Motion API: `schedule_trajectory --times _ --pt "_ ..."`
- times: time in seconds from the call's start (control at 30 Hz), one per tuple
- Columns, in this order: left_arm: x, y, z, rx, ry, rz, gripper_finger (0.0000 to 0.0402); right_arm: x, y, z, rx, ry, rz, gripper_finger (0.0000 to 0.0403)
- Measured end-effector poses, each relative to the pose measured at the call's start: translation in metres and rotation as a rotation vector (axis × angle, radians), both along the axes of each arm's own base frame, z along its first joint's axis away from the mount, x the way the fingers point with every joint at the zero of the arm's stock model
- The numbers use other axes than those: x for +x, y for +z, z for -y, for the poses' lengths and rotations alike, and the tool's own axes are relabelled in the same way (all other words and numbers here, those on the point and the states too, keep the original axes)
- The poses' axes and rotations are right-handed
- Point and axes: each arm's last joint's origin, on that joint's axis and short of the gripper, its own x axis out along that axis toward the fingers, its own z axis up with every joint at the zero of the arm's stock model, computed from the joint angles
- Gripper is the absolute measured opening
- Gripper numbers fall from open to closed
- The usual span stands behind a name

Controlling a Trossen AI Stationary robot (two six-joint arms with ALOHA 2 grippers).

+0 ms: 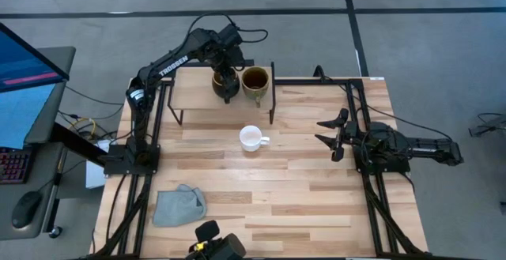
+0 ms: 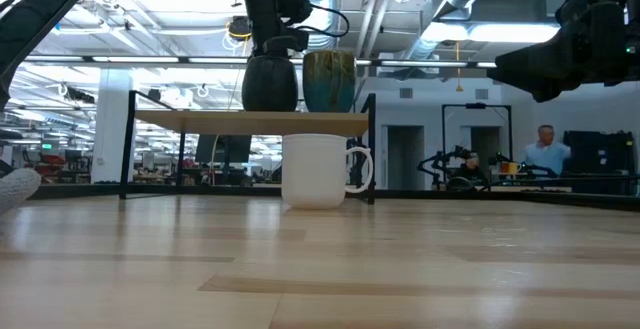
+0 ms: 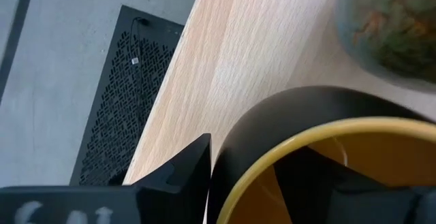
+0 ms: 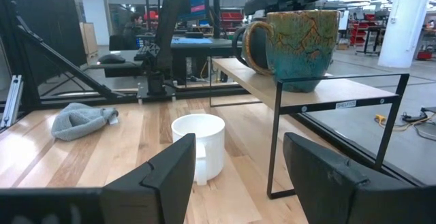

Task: Stack small to large cups/mugs on shelf
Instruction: Put the black yellow mug on the shelf

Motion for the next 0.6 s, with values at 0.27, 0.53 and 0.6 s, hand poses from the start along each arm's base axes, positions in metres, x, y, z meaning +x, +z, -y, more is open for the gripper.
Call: schedule_trajectory --times 0.27,0.53,0.6 --pt "0.0011 0.0001 -0.0001 -0.013 -0.01 0.02 0.0145 0.0 -0.0001 0.0 0.0 0.0 0.0 0.0244" --pt "0.0003 0.0 -0.0004 0.005 0.0 0.001 0.0145 0.0 0.0 0.0 0.0 0.0 0.0 0.0244" --pt "0.0003 0.0 -0.0004 0.005 0.001 0.001 0.0145 0.0 -0.0001 0.0 0.0 0.0 0.0 0.0244"
